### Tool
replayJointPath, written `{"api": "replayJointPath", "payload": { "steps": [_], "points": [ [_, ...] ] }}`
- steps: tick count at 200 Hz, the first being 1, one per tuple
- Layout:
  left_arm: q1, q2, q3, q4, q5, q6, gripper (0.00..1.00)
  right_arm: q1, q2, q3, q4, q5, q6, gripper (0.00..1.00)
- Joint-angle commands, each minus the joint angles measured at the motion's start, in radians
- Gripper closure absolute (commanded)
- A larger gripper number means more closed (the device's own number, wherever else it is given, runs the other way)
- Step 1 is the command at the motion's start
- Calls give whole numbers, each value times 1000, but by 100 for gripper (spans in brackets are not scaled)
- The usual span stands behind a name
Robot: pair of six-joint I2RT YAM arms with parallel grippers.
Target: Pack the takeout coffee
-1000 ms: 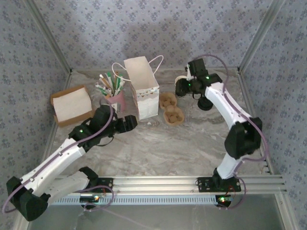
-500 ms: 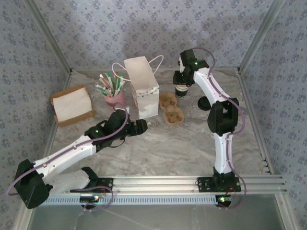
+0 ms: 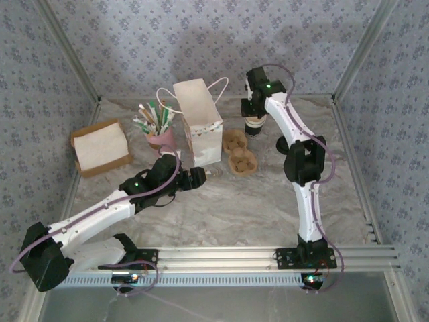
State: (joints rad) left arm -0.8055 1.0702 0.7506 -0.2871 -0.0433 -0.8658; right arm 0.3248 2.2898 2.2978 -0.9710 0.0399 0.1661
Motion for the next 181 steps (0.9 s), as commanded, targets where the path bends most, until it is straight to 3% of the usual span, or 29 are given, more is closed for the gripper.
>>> {"api": "replayJointPath", "payload": {
  "steps": [1, 56, 89, 181],
  "points": [
    [-3, 14, 6, 20, -18, -2, 18, 23, 29, 43, -46, 54, -43, 64],
    [-3, 11, 5, 16, -21, 4, 18, 36, 49, 68, -47, 58, -48, 62],
    [-4, 5, 3, 14, -25, 5, 18, 36, 61, 85, -60, 59, -51, 71],
    [-4, 0, 2, 10, -30, 8, 18, 40, 87, 98, -72, 66, -56, 73]
  ]
}}
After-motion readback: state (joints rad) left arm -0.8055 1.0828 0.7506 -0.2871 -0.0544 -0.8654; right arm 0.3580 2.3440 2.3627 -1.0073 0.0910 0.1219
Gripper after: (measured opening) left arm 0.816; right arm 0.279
